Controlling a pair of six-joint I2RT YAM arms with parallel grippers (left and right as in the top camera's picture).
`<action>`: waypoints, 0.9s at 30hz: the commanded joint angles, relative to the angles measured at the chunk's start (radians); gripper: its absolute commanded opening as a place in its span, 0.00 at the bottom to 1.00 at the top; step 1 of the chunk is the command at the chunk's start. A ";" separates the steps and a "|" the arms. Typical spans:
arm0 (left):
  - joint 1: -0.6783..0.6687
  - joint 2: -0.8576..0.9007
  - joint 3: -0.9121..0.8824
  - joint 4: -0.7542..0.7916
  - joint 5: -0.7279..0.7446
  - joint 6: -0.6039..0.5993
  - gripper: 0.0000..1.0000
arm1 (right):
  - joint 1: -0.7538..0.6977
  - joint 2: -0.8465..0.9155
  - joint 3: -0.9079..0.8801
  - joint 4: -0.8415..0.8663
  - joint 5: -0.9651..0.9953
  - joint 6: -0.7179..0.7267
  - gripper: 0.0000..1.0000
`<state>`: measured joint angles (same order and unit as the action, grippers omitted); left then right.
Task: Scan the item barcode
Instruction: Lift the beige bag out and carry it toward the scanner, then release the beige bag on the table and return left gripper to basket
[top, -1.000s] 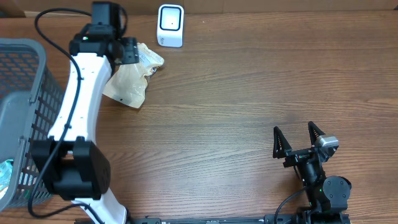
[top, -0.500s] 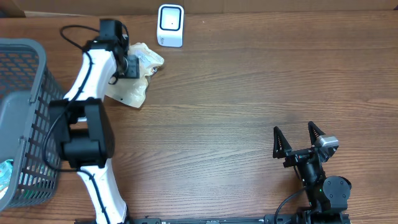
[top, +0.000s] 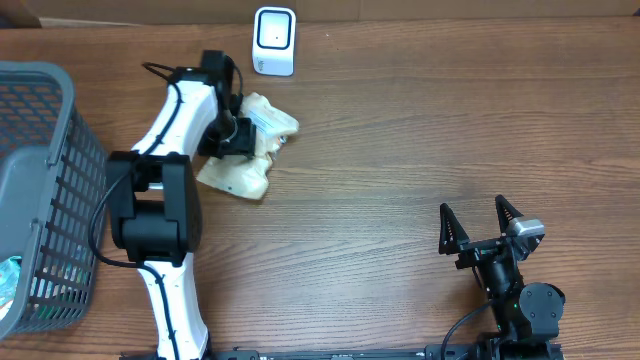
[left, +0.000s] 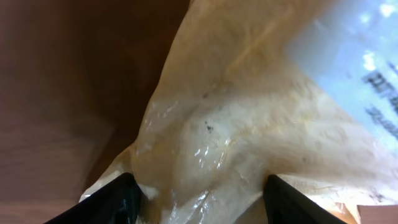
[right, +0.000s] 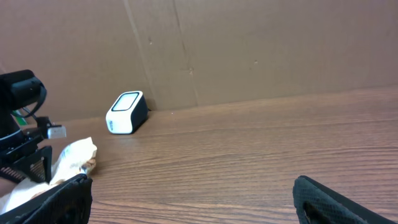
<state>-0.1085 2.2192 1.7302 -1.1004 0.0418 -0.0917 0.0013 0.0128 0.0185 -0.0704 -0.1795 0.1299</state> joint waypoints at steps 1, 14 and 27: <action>-0.046 0.040 -0.008 -0.051 0.038 -0.098 0.66 | -0.003 -0.006 -0.010 0.005 -0.005 0.000 1.00; -0.152 -0.179 0.139 -0.118 0.085 -0.164 0.63 | -0.003 -0.006 -0.010 0.005 -0.005 0.000 1.00; -0.289 -0.244 0.182 -0.154 -0.101 -0.145 0.63 | -0.003 -0.006 -0.010 0.005 -0.005 0.000 1.00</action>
<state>-0.4160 2.0026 1.8629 -1.2446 0.0029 -0.2005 0.0013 0.0128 0.0185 -0.0704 -0.1799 0.1303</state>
